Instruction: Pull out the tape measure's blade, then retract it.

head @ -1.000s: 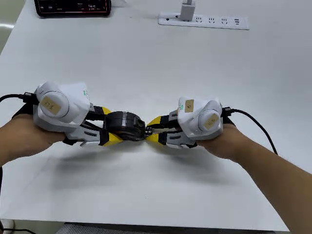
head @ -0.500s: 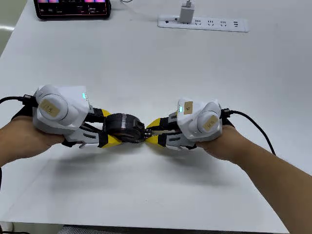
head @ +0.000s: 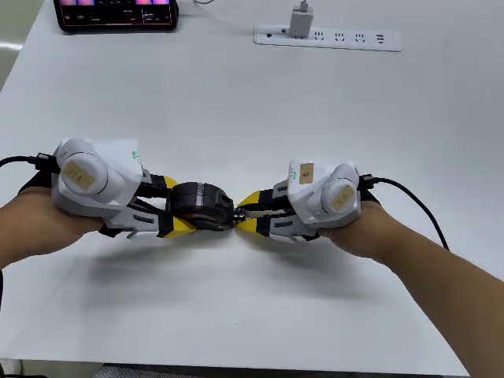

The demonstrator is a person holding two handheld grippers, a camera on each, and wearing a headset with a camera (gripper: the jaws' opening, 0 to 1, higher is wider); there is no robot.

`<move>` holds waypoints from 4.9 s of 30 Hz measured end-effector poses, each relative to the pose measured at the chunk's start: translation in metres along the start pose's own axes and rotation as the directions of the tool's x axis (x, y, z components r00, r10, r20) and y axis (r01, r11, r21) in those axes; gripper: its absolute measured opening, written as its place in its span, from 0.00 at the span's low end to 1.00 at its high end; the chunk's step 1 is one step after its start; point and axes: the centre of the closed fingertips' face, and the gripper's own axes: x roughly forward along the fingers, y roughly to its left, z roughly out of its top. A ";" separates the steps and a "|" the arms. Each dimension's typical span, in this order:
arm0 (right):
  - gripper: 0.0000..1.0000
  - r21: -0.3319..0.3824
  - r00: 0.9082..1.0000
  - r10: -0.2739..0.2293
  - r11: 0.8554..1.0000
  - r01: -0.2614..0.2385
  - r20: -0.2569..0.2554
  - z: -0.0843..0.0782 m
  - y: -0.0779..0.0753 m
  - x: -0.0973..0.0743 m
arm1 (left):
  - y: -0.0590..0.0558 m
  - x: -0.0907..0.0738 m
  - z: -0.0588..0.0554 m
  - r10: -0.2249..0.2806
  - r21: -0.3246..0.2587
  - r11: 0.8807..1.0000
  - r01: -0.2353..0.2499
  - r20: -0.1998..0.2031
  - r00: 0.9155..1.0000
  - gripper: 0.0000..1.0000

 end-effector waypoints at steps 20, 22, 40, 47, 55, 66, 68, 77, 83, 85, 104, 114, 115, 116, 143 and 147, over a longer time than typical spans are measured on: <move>0.10 -0.018 1.000 -0.001 1.000 0.000 -0.029 -0.012 0.001 -0.018 | 0.000 -0.001 0.001 0.000 0.015 1.000 0.000 -0.008 1.000 0.27; 0.10 -0.019 0.999 -0.001 1.000 0.000 -0.034 -0.014 0.001 -0.020 | -0.001 -0.001 0.000 0.000 0.015 1.000 0.000 -0.007 1.000 0.27; 0.10 -0.036 0.997 -0.024 0.999 0.022 -0.069 -0.027 -0.001 -0.041 | -0.001 -0.001 0.000 0.001 0.010 1.000 -0.001 -0.010 1.000 0.27; 0.10 -0.030 0.997 -0.030 0.999 0.028 -0.078 -0.032 -0.002 -0.052 | -0.001 -0.001 -0.001 0.000 0.011 1.000 0.000 -0.013 1.000 0.27; 0.10 -0.027 0.995 -0.039 0.999 0.037 -0.094 -0.039 -0.002 -0.060 | -0.001 -0.001 -0.001 -0.002 0.011 1.000 0.002 -0.013 1.000 0.27; 0.09 -0.017 0.993 -0.052 0.999 0.050 -0.107 -0.048 -0.003 -0.071 | -0.001 -0.001 -0.001 -0.001 0.014 1.000 0.001 -0.015 1.000 0.27; 0.09 -0.018 0.992 -0.054 0.998 0.053 -0.112 -0.050 -0.004 -0.074 | -0.001 -0.001 -0.001 -0.001 0.013 1.000 0.001 -0.015 1.000 0.27; 0.09 -0.020 0.989 -0.064 0.998 0.062 -0.135 -0.058 -0.006 -0.087 | -0.001 -0.001 0.000 0.002 0.009 1.000 -0.002 -0.010 1.000 0.27; 0.09 -0.016 0.987 -0.067 0.998 0.066 -0.143 -0.062 -0.006 -0.091 | -0.001 -0.001 0.000 -0.001 0.010 1.000 0.001 -0.010 1.000 0.27; 0.09 -0.014 0.987 -0.068 0.998 0.067 -0.145 -0.062 -0.006 -0.092 | -0.001 -0.001 0.000 -0.001 0.011 1.000 0.001 -0.011 1.000 0.27; 0.09 -0.003 0.983 -0.067 0.998 0.068 -0.172 -0.073 -0.005 -0.105 | -0.001 -0.001 0.000 0.002 0.018 1.000 -0.001 -0.014 1.000 0.27; 0.09 -0.007 0.976 -0.079 0.997 0.079 -0.202 -0.083 -0.004 -0.123 | -0.001 -0.001 0.000 0.001 0.017 1.000 -0.001 -0.010 1.000 0.27; 0.09 -0.007 0.975 -0.080 0.997 0.080 -0.205 -0.084 -0.004 -0.125 | -0.001 -0.001 0.000 0.001 0.018 1.000 -0.001 -0.010 1.000 0.27; 0.09 -0.007 0.975 -0.083 0.996 0.083 -0.206 -0.085 -0.005 -0.127 | -0.001 -0.001 0.000 0.001 0.020 1.000 -0.001 -0.010 1.000 0.27; 0.09 0.006 0.962 -0.106 0.994 0.112 -0.253 -0.105 -0.006 -0.152 | -0.002 0.000 0.001 0.003 0.022 1.000 -0.003 -0.006 1.000 0.27; 0.09 0.011 0.960 -0.109 0.993 0.116 -0.257 -0.108 -0.005 -0.156 | -0.002 0.000 0.001 0.002 0.021 1.000 -0.001 -0.006 1.000 0.27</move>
